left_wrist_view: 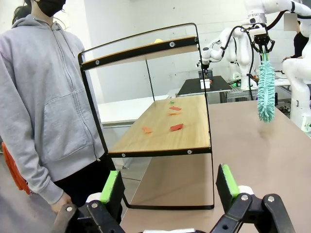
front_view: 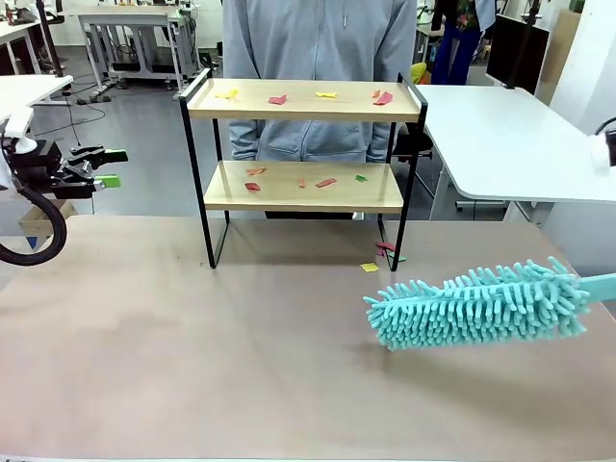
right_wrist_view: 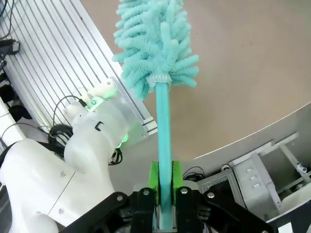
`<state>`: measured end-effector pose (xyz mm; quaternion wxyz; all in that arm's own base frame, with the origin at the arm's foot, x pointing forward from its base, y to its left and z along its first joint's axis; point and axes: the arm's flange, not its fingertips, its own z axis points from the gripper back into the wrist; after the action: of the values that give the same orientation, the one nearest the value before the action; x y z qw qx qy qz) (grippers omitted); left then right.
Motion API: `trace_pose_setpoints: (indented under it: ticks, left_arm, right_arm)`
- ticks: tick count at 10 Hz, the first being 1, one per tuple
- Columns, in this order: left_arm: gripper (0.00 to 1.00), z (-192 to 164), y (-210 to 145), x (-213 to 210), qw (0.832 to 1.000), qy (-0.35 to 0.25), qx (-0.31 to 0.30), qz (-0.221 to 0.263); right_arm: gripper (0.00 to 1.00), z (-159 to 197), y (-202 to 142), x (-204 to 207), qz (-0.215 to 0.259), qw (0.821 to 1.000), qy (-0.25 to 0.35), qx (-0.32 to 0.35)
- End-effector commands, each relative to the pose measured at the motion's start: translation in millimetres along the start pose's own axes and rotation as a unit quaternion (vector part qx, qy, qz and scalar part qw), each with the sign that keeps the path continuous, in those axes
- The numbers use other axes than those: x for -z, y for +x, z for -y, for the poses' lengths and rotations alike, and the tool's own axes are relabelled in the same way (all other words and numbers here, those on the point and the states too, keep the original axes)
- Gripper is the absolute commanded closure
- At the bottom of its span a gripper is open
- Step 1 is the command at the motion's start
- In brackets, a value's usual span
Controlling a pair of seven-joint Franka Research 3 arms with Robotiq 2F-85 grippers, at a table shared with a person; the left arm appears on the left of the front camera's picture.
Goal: Clean the shelf.
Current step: Clean the specific section of the Shelf indicated by the human with the Duster.
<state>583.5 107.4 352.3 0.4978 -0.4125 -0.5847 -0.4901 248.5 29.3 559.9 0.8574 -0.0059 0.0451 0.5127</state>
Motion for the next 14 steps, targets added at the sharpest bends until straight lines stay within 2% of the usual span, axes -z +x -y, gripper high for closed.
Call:
trace_pose_setpoints:
  ticks: [1, 2, 14]
  left_arm:
    - [0.0, 1.4, 3.8, -0.4, 1.0, 0.001, 0.002, 0.001]
    - [0.0, 1.4, 3.8, -0.4, 1.0, 0.001, 0.002, 0.001]
    - [0.0, 1.4, 3.8, -0.4, 1.0, 0.001, 0.002, 0.001]
  right_arm:
    - [0.87, 6.9, -3.0, -0.9, 0.013, 1.0, 0.013, -0.018]
    - [0.87, 0.0, 0.0, 0.0, 0.0, 1.0, 0.0, 0.0]
    - [0.87, 0.0, 0.0, 0.0, 0.0, 1.0, 0.0, 0.0]
